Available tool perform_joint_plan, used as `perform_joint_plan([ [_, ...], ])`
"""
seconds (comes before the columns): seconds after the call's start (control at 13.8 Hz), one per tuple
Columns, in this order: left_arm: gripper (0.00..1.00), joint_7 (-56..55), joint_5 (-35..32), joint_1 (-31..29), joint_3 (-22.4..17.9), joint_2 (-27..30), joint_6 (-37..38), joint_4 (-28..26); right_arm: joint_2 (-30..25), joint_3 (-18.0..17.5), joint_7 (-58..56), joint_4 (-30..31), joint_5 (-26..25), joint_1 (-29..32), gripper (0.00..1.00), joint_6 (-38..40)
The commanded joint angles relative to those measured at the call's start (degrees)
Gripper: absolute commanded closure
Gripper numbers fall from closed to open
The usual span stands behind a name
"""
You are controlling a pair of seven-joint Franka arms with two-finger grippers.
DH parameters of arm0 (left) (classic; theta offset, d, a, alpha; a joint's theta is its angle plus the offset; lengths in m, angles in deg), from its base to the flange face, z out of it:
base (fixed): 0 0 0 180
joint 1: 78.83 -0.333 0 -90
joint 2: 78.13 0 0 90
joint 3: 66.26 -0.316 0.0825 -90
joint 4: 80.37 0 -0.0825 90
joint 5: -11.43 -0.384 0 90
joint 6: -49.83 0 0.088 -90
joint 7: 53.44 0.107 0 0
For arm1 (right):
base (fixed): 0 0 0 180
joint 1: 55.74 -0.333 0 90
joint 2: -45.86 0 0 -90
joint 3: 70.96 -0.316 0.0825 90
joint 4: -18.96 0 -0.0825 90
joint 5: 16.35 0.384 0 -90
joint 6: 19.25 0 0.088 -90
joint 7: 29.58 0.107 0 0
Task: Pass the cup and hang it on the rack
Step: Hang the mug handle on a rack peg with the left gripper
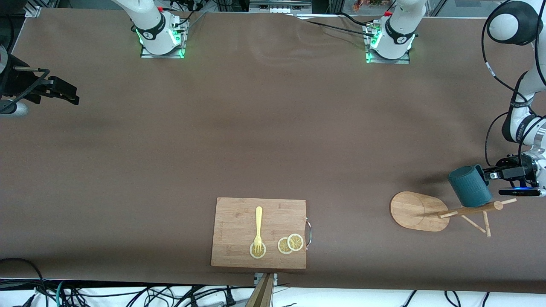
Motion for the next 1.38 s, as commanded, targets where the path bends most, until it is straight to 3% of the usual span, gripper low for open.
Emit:
perform_joint_plan([
  [0.0,0.84,-0.60,1.82,-0.79,0.98,-3.03,2.27,4.11,0.24,-0.19,-0.51,-0.97,0.81,0.57,0.00,0.73],
  [0.07,0.69,-0.51,1.73,-0.79,0.98,-3.03,2.45,4.20,0.24,-0.19,-0.51,-0.97,0.81,0.57,0.00,0.73],
  [0.15,0.10,-0.42,1.56,-0.79,0.89,-2.85,2.54,4.64,0.24,-0.10,-0.51,-0.97,0.81,0.57,0.00,0.73],
  [0.22,0.00,-0.25,1.30,-0.79,0.72,-2.85,2.71,5.43,0.24,-0.19,-0.51,-0.97,0.89,0.57,0.00,0.73],
  [0.51,0.00,-0.42,-3.17,-1.22,-0.24,-2.06,4.73,9.55,0.24,-0.19,-0.51,-0.97,0.89,0.57,0.00,0.73],
  [0.73,0.00,-1.21,-12.47,-1.05,-2.88,-0.58,7.98,16.94,0.24,-0.19,-0.51,-0.97,0.89,0.57,0.00,0.64],
  [1.02,0.00,-1.56,-27.24,-0.53,-2.89,6.18,8.25,17.39,0.24,-0.19,-0.51,-0.97,0.89,0.57,0.00,0.64],
  [1.31,0.00,-2.09,-42.34,4.03,-2.62,12.32,6.06,17.39,0.24,-0.19,-0.51,-0.97,0.89,0.57,0.00,0.64],
])
